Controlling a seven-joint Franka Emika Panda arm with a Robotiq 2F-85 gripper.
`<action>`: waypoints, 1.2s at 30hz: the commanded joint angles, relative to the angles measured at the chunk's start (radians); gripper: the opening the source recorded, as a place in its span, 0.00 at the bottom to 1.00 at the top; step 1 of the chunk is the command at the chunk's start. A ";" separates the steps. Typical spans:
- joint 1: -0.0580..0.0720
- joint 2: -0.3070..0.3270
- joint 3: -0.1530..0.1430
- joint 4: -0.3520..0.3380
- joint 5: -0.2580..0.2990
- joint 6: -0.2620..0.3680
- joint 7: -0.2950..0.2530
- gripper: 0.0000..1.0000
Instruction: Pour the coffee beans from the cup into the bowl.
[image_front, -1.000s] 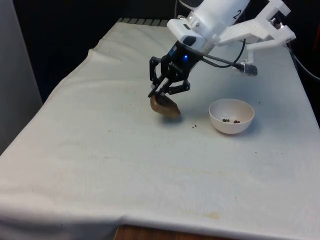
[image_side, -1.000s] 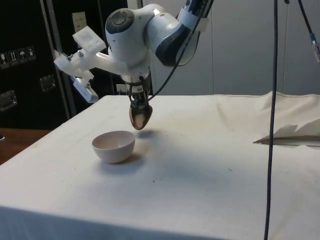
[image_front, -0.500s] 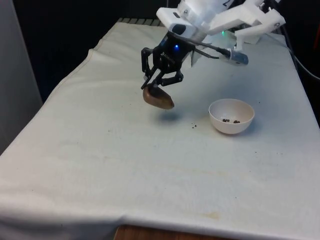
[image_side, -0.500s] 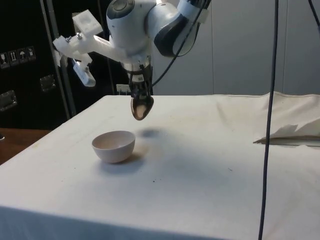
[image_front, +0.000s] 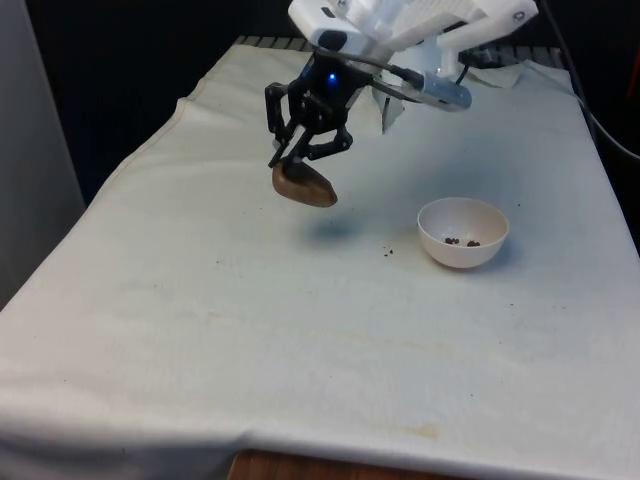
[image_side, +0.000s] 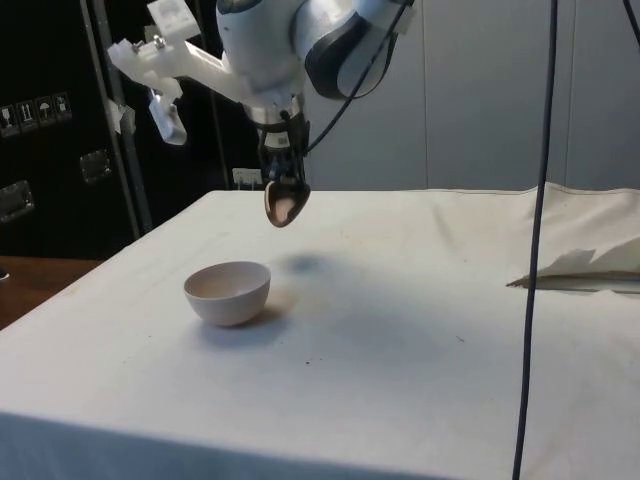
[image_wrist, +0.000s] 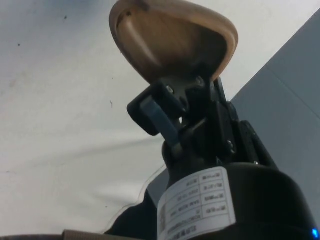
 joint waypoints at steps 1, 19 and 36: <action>-0.012 -0.007 0.003 -0.012 0.023 0.025 -0.020 0.00; -0.012 -0.004 -0.030 -0.026 0.131 0.101 -0.066 0.00; -0.013 -0.005 -0.049 -0.056 0.258 0.155 -0.125 0.00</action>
